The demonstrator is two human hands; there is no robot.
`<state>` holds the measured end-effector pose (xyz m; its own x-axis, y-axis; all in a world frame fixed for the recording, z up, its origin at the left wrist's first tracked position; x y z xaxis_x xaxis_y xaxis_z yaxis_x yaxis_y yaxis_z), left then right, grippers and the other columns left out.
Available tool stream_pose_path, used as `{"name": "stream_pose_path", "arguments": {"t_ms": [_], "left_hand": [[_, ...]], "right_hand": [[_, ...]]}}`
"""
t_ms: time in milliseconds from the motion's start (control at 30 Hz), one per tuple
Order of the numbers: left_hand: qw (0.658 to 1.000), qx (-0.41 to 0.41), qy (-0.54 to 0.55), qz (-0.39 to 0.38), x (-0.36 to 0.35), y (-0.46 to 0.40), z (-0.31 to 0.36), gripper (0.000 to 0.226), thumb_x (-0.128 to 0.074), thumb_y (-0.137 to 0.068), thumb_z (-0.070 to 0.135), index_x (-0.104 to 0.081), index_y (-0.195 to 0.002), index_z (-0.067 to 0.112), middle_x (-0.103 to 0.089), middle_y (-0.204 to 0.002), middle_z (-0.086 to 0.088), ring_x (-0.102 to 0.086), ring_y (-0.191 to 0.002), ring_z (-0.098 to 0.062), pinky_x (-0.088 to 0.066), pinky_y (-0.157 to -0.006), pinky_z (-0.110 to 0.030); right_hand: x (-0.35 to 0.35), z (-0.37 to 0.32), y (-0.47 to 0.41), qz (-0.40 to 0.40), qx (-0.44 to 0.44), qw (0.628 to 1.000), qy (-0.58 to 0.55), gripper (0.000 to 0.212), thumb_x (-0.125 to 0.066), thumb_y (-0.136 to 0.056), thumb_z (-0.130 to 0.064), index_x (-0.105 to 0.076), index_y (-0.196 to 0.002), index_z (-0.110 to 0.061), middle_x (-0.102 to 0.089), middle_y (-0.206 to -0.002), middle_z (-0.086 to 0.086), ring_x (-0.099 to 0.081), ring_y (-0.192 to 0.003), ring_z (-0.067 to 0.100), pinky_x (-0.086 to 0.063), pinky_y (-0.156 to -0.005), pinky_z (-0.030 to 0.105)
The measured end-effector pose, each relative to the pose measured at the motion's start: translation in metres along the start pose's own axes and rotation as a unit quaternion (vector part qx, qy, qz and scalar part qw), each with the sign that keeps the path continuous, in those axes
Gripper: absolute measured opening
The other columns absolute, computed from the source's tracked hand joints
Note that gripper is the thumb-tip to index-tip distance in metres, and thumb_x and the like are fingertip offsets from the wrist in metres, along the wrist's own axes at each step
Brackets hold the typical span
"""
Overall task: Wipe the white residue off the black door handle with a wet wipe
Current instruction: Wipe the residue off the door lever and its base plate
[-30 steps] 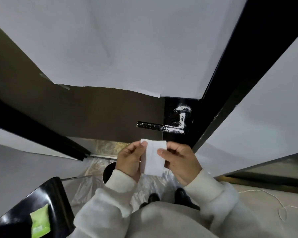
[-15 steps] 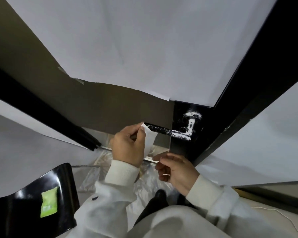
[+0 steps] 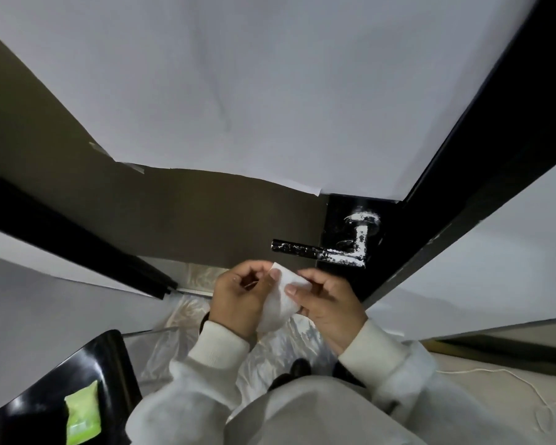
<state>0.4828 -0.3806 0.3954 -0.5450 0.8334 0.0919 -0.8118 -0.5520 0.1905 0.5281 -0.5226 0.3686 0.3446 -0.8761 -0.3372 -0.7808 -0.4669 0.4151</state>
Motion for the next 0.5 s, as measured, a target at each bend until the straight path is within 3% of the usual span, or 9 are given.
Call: {"name": "stream_pose_path", "arguments": {"t_ms": [133, 233, 300, 400, 433, 500], "left_hand": [[1.000, 0.012, 0.015, -0.024, 0.002, -0.012, -0.005, 0.011, -0.066, -0.089, -0.004, -0.070, -0.093, 0.005, -0.069, -0.074, 0.000, -0.064, -0.069, -0.015, -0.056, -0.069, -0.035], [0.997, -0.062, -0.048, 0.006, 0.008, -0.022, 0.004, 0.022, -0.068, -0.090, 0.003, -0.070, -0.109, 0.015, -0.073, -0.092, 0.002, -0.067, -0.086, -0.011, -0.054, -0.081, -0.030], [0.984, -0.145, -0.104, 0.025, 0.008, -0.024, 0.020, 0.021, -0.067, -0.091, 0.008, -0.070, -0.107, 0.022, -0.072, -0.098, 0.004, -0.068, -0.092, -0.008, -0.051, -0.084, -0.025], [0.934, -0.280, -0.220, 0.002, -0.009, -0.024, 0.047, 0.018, -0.063, -0.088, 0.013, -0.074, -0.101, 0.019, -0.070, -0.097, 0.008, -0.067, -0.092, -0.007, -0.050, -0.084, -0.021], [0.920, -0.305, -0.246, -0.019, -0.017, -0.027, 0.053, 0.018, -0.063, -0.087, 0.012, -0.075, -0.099, 0.018, -0.070, -0.095, 0.008, -0.066, -0.091, -0.006, -0.049, -0.083, -0.019], [0.905, -0.312, -0.282, -0.062, -0.033, -0.036, 0.059, 0.018, -0.062, -0.087, 0.012, -0.076, -0.096, 0.019, -0.072, -0.092, 0.007, -0.066, -0.086, -0.007, -0.047, -0.081, -0.012]], "right_hand": [[0.016, -0.004, 0.011, 0.070, 0.061, 0.994, 0.064, 0.016, -0.085, -0.071, -0.022, -0.072, -0.079, -0.015, -0.067, -0.072, 0.007, -0.060, -0.069, 0.020, -0.048, -0.068, 0.034], [0.028, -0.009, 0.025, 0.115, 0.067, 0.991, 0.012, 0.020, -0.081, -0.066, -0.020, -0.062, -0.064, -0.015, -0.054, -0.064, 0.008, -0.051, -0.063, 0.022, -0.042, -0.060, 0.032], [0.038, -0.008, 0.028, 0.152, 0.046, 0.985, -0.062, 0.024, -0.074, -0.067, -0.013, -0.051, -0.060, -0.015, -0.055, -0.070, 0.016, -0.055, -0.069, 0.030, -0.045, -0.064, 0.039], [0.049, -0.010, 0.033, 0.172, 0.026, 0.963, -0.208, 0.028, -0.064, -0.085, 0.002, -0.042, -0.070, -0.008, -0.068, -0.105, 0.032, -0.068, -0.095, 0.051, -0.050, -0.085, 0.067], [0.051, -0.013, 0.035, 0.186, 0.036, 0.957, -0.219, 0.024, -0.060, -0.090, 0.003, -0.043, -0.076, -0.007, -0.067, -0.109, 0.032, -0.069, -0.093, 0.052, -0.050, -0.087, 0.070], [0.053, -0.021, 0.041, 0.233, 0.073, 0.951, -0.192, 0.015, -0.062, -0.091, -0.002, -0.049, -0.086, -0.005, -0.067, -0.099, 0.028, -0.071, -0.076, 0.040, -0.058, -0.076, 0.063]]}}
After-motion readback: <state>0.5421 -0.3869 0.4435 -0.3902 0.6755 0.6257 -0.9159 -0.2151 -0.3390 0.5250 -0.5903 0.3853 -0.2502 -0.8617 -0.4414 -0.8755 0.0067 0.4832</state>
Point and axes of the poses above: each hand's wrist, its own y-axis away from the middle knuckle, its own x-axis out of the back of the hand, z = x × y, the point moved 3 cm from there along -y, towards the middle knuckle
